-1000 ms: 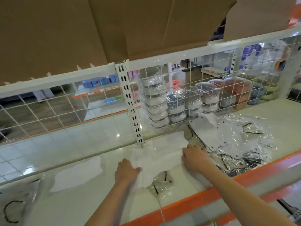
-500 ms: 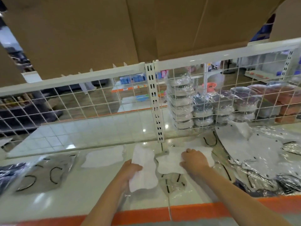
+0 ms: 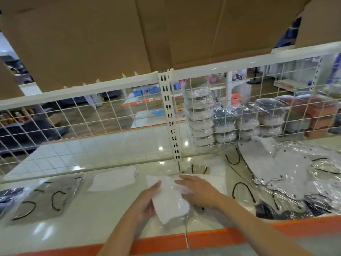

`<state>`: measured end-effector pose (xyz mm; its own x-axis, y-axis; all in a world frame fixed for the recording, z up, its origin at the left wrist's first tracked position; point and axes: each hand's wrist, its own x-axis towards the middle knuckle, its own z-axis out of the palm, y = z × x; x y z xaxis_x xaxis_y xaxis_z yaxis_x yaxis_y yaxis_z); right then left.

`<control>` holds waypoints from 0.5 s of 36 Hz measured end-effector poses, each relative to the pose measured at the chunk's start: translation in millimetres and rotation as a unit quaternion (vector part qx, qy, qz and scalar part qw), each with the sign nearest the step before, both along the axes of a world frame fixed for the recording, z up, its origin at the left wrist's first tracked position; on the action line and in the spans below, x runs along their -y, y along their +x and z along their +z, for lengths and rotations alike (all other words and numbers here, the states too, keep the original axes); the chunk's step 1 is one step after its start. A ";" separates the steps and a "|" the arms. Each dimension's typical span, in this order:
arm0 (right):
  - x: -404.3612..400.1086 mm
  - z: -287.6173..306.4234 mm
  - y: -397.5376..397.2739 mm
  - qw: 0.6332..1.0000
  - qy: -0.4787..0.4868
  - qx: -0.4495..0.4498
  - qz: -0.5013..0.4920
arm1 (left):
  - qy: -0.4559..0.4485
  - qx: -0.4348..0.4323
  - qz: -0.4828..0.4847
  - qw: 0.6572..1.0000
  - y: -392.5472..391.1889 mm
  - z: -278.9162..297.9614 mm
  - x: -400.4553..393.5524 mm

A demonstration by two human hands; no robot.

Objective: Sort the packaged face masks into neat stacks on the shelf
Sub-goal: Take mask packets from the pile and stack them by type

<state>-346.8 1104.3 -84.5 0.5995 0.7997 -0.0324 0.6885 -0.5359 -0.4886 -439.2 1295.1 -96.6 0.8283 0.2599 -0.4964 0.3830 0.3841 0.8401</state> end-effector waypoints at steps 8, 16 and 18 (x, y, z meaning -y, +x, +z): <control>29.5 -15.1 15.6 0.981 -0.149 0.084 -0.091 | 0.089 -0.012 0.011 0.996 3.2 8.1 4.7; 16.1 -5.1 16.0 0.957 -0.030 0.062 -0.281 | 0.055 -0.009 0.069 0.996 2.8 4.0 3.3; 7.1 -1.6 10.0 0.966 0.058 -0.019 -0.250 | 0.020 0.006 0.062 0.998 2.4 4.6 8.4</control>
<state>-336.8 1097.2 -86.1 0.9121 0.4099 0.0098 0.3375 -0.7368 -0.5859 -436.9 1286.8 -92.0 0.7943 0.3801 -0.4738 0.3244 0.3941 0.8599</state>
